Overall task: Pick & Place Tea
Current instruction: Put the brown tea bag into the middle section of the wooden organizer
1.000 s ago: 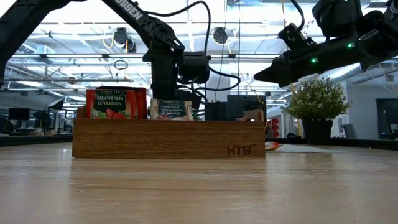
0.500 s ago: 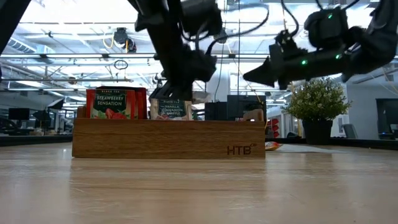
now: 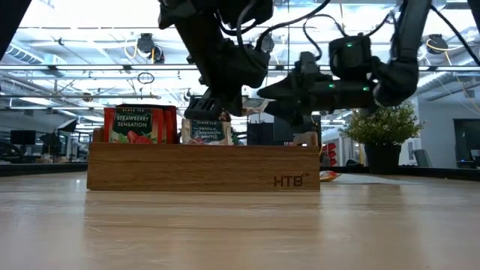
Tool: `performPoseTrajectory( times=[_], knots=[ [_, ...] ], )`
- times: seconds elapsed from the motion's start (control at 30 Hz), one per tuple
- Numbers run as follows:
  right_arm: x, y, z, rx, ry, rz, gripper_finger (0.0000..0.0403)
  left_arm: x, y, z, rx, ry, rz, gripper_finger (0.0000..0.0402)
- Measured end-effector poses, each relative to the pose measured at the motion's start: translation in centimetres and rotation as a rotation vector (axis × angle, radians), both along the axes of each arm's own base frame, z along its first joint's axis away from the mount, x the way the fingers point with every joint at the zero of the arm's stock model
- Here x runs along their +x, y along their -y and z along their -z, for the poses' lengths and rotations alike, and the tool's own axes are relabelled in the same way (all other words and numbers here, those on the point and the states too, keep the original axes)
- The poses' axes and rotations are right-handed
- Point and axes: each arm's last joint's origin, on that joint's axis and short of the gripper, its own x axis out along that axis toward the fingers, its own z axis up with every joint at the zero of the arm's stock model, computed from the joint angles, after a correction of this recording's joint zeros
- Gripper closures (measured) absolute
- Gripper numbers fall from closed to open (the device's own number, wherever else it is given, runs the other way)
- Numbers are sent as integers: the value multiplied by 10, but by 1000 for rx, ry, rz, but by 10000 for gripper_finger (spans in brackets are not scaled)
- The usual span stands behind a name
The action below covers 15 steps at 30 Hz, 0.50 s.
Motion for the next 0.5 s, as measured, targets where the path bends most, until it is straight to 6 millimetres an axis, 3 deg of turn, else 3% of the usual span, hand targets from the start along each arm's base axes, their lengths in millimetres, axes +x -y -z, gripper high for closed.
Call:
performPoseTrajectory(
  times=[0.1, 0.23, 0.33, 0.43, 0.5],
  knots=[
    [7, 2, 0, -1, 5, 0, 219, 0, 1, 0, -3, 3, -3, 389],
    [8, 2, -3, -13, 39, 3, 248, -2, 1, 1, -16, 10, -26, 389],
    [8, 2, -4, -21, 42, 2, 297, -3, 0, 1, -23, 16, -37, 389],
    [8, 2, -1, -67, 15, -11, 373, -3, 0, 1, -25, 17, -37, 389],
    [8, 1, 1, -84, -8, -29, 392, -2, 1, 1, -40, 23, -33, 389]
  ],
)
